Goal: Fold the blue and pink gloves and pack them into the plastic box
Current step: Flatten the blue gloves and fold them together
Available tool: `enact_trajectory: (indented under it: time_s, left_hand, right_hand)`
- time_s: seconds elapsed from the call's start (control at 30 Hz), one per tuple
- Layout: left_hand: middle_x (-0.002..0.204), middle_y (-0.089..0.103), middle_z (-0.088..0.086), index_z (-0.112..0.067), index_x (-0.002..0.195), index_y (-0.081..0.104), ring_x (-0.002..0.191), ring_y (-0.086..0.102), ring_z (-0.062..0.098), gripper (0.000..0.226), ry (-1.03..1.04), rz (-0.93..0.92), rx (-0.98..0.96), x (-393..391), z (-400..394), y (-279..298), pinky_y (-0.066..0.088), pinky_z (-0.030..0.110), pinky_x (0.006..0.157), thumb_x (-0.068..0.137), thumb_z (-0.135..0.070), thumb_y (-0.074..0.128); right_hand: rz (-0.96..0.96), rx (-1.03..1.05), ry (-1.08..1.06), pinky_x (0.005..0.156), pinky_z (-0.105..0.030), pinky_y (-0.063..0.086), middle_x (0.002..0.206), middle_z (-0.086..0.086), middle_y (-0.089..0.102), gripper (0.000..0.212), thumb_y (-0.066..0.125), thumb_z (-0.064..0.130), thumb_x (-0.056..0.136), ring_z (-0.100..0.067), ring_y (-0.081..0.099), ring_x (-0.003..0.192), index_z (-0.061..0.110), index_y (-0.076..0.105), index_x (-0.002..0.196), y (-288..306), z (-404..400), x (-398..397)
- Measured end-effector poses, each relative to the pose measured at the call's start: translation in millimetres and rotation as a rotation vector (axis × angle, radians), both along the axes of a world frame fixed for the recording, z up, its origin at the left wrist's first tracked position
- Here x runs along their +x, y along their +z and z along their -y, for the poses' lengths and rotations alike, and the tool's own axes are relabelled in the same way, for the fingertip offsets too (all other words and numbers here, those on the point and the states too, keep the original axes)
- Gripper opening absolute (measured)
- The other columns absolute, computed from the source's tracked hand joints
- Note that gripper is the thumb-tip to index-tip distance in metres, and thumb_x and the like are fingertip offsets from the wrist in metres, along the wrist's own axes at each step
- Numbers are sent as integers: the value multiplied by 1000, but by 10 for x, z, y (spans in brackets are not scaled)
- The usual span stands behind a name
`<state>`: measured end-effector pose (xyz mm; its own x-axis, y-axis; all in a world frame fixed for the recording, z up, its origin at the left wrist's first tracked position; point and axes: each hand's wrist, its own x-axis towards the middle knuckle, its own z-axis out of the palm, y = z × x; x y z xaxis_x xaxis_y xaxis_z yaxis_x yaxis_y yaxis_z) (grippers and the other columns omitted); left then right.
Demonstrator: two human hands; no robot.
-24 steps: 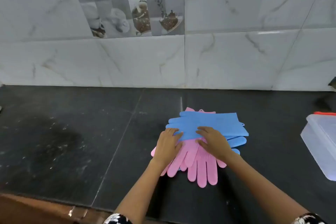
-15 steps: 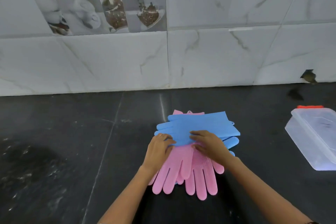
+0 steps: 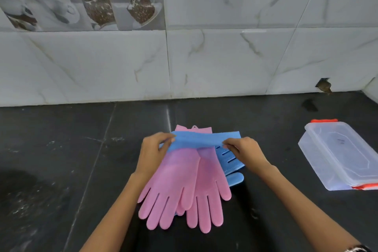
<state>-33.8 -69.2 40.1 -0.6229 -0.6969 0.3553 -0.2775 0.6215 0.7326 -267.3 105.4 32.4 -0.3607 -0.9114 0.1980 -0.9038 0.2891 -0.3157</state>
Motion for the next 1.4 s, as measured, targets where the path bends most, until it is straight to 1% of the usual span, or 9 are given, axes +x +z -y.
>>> enact_trajectory:
  time_s: [0.23, 0.33, 0.43, 0.5, 0.6, 0.7, 0.8, 1.0, 1.4]
  left_hand:
    - [94, 75, -7, -16, 97, 76, 87, 66, 2, 14, -298, 189, 74, -635, 191, 889, 47, 15, 80, 84, -16, 70]
    - [94, 74, -7, -14, 95, 76, 87, 65, 1, 13, -488, 339, 2, -1182, 86, 1063, 42, 7, 75, 84, -14, 70]
    - [95, 75, 4, -8, 98, 75, 90, 67, 12, 16, -626, 407, -66, -1827, -258, 963, 42, 6, 76, 83, -10, 69]
    - [97, 74, 7, -10, 110, 71, 91, 67, 16, 25, -636, 422, -82, -2140, -568, 767, 46, 16, 84, 87, -17, 66]
    - [121, 67, 7, -15, 130, 57, 113, 60, 20, 36, -560, 413, -140, -2318, -982, 362, 38, 33, 103, 96, -27, 52]
    - [147, 41, 8, -13, 140, 42, 138, 33, 24, 42, -381, 469, -304, -2075, -1268, -142, 15, 41, 115, 100, -25, 38]
    - [157, 19, 12, -11, 146, 30, 146, 14, 30, 47, -215, 514, -255, -1655, -1448, -564, 7, 45, 118, 102, -25, 34]
    - [159, -13, -1, -24, 149, -11, 147, -9, 21, 56, -115, 642, -229, -1336, -1417, -876, -1, 39, 118, 103, -36, 19]
    - [160, -8, 1, -17, 151, -1, 147, -6, 18, 57, -60, 667, -210, -1340, -1433, -927, -7, 35, 116, 102, -40, 17]
  right_hand:
    - [353, 15, 36, 71, -10, 48, 84, 10, 75, 10, 71, 17, 82, 1, 66, 76, 18, 76, 91, 639, -475, -358]
    - [529, 84, -53, 55, -9, 45, 70, 14, 73, 13, 73, 19, 80, 4, 64, 62, 32, 76, 79, 656, -834, -516]
    - [610, 195, -247, 51, -19, 53, 70, 4, 73, 10, 69, 19, 83, -10, 67, 61, 27, 74, 79, 407, -1211, -672]
    - [533, 378, -434, 61, -28, 59, 78, -4, 72, 8, 65, 21, 86, -20, 69, 68, 17, 71, 90, 177, -1415, -724]
    - [162, 492, -607, 82, -34, 56, 102, -5, 67, 27, 62, 32, 86, -20, 64, 90, 13, 64, 104, -96, -1593, -647]
    - [135, 271, -527, 104, -35, 41, 141, -4, 47, 44, 56, 34, 91, -22, 46, 128, 20, 51, 132, -248, -1497, -434]
    - [87, 191, -299, 117, -36, 20, 157, -5, 19, 50, 43, 36, 97, -21, 16, 145, 21, 33, 144, -391, -1188, -260]
    - [72, 210, -205, 119, -35, 0, 159, 2, 0, 51, 23, 38, 102, -16, -3, 147, 26, 10, 149, -740, -760, -262]
    - [-2, 144, -481, 118, -33, 3, 159, 2, 12, 55, 22, 38, 100, -15, 8, 146, 16, 11, 149, -929, -1012, -269]
